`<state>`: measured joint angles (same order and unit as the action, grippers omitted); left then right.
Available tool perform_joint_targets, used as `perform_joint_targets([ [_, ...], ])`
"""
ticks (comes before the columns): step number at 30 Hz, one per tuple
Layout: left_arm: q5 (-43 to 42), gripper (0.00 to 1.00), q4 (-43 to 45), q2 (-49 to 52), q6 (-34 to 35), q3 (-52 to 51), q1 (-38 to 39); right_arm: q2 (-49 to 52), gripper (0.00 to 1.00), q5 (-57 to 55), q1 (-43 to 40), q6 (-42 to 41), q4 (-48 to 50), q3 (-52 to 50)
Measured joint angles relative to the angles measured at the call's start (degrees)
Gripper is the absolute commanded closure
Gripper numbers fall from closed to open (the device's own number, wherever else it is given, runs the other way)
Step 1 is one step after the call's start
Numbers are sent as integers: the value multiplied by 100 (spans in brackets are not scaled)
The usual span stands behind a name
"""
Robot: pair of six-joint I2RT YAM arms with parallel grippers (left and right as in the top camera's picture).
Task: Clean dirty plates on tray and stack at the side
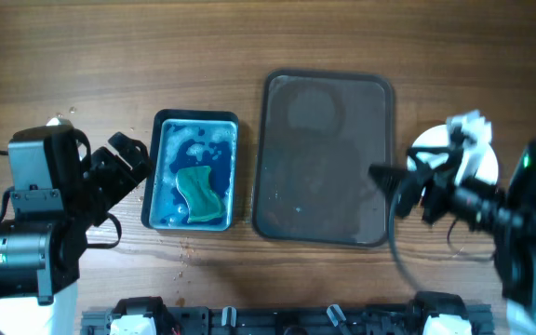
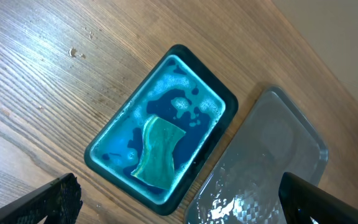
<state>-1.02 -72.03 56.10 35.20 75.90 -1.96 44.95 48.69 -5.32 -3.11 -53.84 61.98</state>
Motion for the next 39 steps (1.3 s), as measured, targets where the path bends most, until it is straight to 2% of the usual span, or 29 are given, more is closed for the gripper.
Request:
perform_joint_targets([
  [3, 0, 0, -2, 0, 0, 0, 0, -380, 0, 175, 81, -295, -35, 0],
  [7, 0, 0, 0, 0, 0, 0, 0, -404, 0, 173, 81, -577, -269, 0],
  [10, 2, 0, 0, 7, 0, 0, 0, -415, 0, -57, 219, -560, -50, -4],
  [16, 0, 0, 2, 22, 0, 0, 0, -986, 0, -960, 979, 258, 1790, -577],
  [19, 0, 0, 0, 22, 0, 0, 0, -1526, 0, -1617, 1294, 638, 2385, -1377],
  [24, 0, 0, -2, 26, 0, 0, 0, -2481, 0, -2455, 1342, 883, 2964, -2918],
  [33, 0, 0, -2, 26, 0, 0, 0, -4207, 0, -3082, 1342, 988, 4194, -4931],
  [39, 0, 0, 2, 26, 0, 0, 0, -4385, 0, -3141, 1342, 997, 5569, -5834],
])
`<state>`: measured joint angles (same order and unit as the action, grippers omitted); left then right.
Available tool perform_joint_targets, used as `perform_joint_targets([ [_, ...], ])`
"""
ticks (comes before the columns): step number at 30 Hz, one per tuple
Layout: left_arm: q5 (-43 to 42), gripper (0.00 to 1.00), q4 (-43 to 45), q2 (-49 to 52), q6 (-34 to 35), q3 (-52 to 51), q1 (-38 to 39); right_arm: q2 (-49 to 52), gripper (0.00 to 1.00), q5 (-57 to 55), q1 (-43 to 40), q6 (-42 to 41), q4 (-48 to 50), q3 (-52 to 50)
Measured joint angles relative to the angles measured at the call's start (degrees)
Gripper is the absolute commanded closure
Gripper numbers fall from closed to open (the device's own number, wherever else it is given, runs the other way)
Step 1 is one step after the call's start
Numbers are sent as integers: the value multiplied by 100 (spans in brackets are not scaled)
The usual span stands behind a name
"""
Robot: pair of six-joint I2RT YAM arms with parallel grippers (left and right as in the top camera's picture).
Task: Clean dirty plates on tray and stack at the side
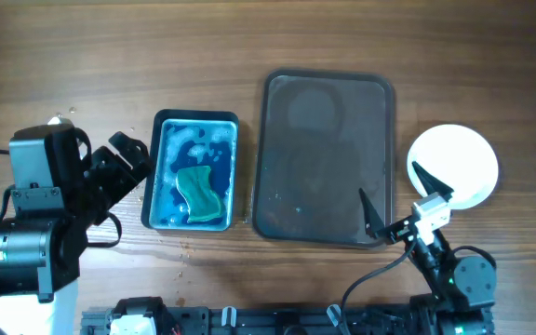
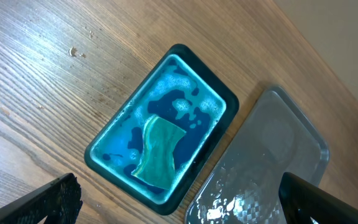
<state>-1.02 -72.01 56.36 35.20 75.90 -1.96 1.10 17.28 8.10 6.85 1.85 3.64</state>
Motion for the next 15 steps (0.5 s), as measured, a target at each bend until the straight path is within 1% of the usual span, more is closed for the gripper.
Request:
perform_joint_targets([
  [4, 0, 0, -2, 0, 0, 0, 0, -9, 0, -7, 0, 13, -103, -330],
  [15, 0, 0, -2, 0, 0, 0, 0, -17, 0, -7, 0, 15, -57, -330],
])
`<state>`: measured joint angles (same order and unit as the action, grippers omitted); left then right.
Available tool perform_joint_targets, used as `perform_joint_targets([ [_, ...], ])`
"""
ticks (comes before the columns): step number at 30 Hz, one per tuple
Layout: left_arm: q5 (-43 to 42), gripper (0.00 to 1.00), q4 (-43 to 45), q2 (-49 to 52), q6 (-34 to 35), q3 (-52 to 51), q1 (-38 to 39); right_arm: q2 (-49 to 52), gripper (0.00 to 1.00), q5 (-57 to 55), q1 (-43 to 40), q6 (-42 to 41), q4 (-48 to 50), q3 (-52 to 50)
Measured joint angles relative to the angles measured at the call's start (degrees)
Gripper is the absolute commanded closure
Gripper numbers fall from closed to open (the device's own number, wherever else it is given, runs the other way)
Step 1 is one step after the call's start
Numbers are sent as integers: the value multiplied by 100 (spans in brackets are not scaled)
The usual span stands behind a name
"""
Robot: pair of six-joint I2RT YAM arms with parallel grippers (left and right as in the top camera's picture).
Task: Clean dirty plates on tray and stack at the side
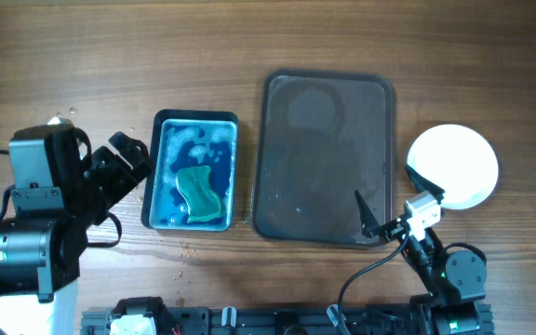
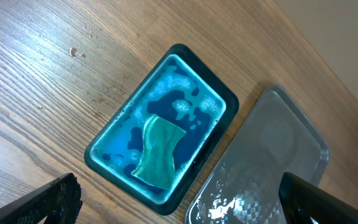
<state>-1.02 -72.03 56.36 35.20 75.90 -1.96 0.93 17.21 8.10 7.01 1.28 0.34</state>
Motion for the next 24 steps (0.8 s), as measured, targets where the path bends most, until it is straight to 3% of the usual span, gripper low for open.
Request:
perform_joint_targets([
  [17, 13, 0, 42, -177, 0, -9, 0, 0, 0, 0, 0, 0, 0, 0],
  [20, 57, 0, 654, -492, 0, -133, 15, 0, 0, -2, 0, 0, 4, 0],
  [24, -214, 0, 3204, -1596, -485, -1049, 284, -2, 0, -20, 0, 0, 0, 0],
])
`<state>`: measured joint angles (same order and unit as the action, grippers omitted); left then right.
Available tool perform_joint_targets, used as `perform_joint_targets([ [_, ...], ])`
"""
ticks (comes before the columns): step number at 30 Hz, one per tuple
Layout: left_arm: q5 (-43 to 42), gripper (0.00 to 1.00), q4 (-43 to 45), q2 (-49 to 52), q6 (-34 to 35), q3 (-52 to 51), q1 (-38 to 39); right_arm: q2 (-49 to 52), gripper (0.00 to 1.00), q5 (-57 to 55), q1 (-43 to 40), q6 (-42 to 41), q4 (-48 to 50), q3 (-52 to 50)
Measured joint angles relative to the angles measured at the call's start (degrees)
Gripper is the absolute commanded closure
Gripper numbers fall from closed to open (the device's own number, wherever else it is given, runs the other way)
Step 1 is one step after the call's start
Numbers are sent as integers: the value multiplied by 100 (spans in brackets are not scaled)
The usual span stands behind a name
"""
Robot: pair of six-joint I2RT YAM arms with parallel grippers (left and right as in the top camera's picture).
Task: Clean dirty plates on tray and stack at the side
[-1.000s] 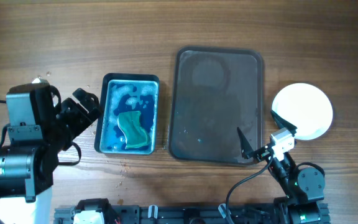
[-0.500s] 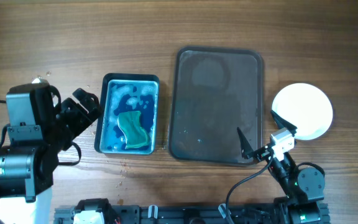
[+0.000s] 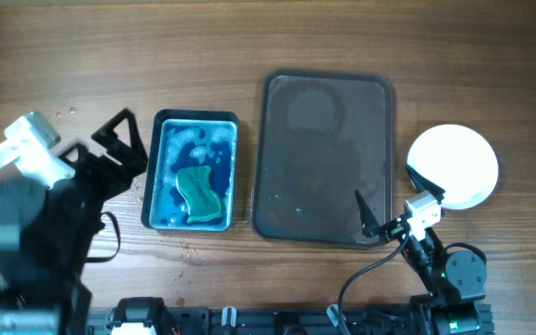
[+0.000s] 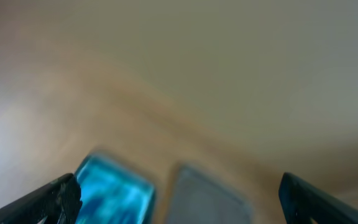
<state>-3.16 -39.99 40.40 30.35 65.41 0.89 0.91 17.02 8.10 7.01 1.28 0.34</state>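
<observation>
The dark grey tray (image 3: pixel 324 158) lies mid-table with no plate on it, only wet patches. One white plate (image 3: pixel 454 166) rests on the wood to the tray's right. My right gripper (image 3: pixel 391 197) stands open low at the tray's front right corner, holding nothing. My left gripper (image 3: pixel 119 140) is open left of the blue tub (image 3: pixel 196 167), also holding nothing. In the tub's soapy water lies a green sponge (image 3: pixel 200 194). The left wrist view is blurred: the tub (image 4: pixel 114 190) and tray (image 4: pixel 207 199) show faintly between the wide-apart fingertips (image 4: pixel 55 199).
The tub and the tray sit side by side with a narrow gap. Water drops mark the wood near the tub's front left corner (image 3: pixel 184 247). The arm bases and a rail run along the front edge (image 3: pixel 277 321).
My left arm has shifted: its gripper points further back beside the tub, and its wrist view is now blurred and tilted up. Right arm, plate, tub and sponge are unchanged.
At first my right arm reached over the white plate to the tray's right, partly covering it. It then stood drawn back to the front edge, open, leaving the plate fully in view. My left arm stayed beside the tub until it moved just now.
</observation>
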Motion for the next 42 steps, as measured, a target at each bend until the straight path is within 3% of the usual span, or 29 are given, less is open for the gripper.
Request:
perform_joint_targets([
  [6, -584, 0, 2122, -1436, -592, -2085, 166, -2, 0, -20, 0, 2, 4, 0],
  [17, -745, 0, 3565, -3620, -739, -5226, 166, -2, 0, -39, 0, 17, 2, 2],
  [26, -741, 0, 4019, -3965, -741, -6238, 232, -2, 0, -37, 0, 17, 2, 0],
  [29, -741, 0, 3665, -3965, -739, -6474, 264, -2, 0, -39, 0, 17, 2, 2],
  [42, -726, 0, 3679, -3963, -741, -6481, 299, -2, 0, -39, 0, 20, 2, 2],
])
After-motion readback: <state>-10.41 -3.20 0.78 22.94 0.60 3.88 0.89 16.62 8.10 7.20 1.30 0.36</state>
